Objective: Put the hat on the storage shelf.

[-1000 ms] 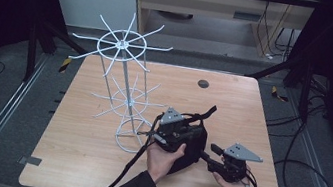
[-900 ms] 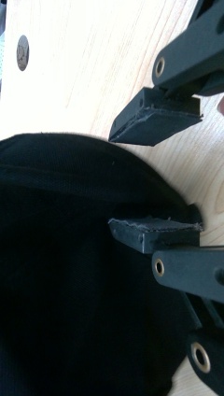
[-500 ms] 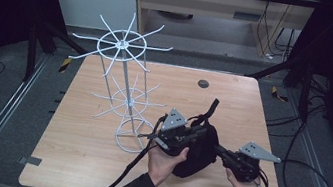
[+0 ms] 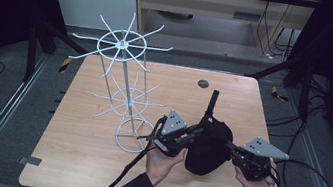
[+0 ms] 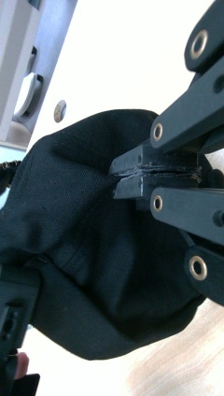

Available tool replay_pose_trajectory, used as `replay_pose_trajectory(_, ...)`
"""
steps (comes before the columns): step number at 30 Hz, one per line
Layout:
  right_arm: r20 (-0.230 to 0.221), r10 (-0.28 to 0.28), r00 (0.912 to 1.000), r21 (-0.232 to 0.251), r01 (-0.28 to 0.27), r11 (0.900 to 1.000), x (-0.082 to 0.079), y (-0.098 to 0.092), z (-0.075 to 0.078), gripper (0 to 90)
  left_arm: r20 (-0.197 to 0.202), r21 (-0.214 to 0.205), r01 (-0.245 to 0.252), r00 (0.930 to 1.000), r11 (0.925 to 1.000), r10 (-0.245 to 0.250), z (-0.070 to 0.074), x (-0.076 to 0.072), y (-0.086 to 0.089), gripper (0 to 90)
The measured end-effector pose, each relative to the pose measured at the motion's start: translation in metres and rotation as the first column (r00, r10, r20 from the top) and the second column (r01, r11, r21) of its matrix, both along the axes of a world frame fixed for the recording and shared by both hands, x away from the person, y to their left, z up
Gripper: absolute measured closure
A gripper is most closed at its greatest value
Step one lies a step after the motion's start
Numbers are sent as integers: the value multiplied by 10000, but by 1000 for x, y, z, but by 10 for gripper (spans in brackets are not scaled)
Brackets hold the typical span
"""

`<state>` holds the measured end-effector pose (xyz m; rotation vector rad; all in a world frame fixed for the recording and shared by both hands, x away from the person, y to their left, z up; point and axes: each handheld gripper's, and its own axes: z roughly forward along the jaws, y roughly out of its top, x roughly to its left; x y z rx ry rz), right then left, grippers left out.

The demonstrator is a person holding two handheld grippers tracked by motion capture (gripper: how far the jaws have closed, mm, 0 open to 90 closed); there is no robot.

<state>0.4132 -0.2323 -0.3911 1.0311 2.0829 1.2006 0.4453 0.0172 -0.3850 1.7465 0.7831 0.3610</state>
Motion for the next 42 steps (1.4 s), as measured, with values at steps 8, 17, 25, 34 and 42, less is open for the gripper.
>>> replay_pose_trajectory(8,-118,310,9995,-827,-319,9961,5,16,3,882,14,702,-315,9995,9970,315,-12,-3,10,797)
replay_pose_trajectory(17,44,720,9974,-306,-718,9970,15,33,-14,783,156,1252,-1020,9948,9869,1008,-31,-6,27,795)
replay_pose_trajectory(25,327,889,9955,20,-890,9960,12,31,-13,647,733,1389,-1262,9904,9822,1169,-32,-16,28,794)
replay_pose_trajectory(34,779,542,9955,757,-601,9953,-2,15,-11,447,806,1468,-1604,9854,9761,1498,-37,-16,31,792)
replay_pose_trajectory(42,-91,325,9994,843,-316,9959,-5,13,-42,354,929,1492,-1620,9844,9754,1493,-36,-17,31,792)
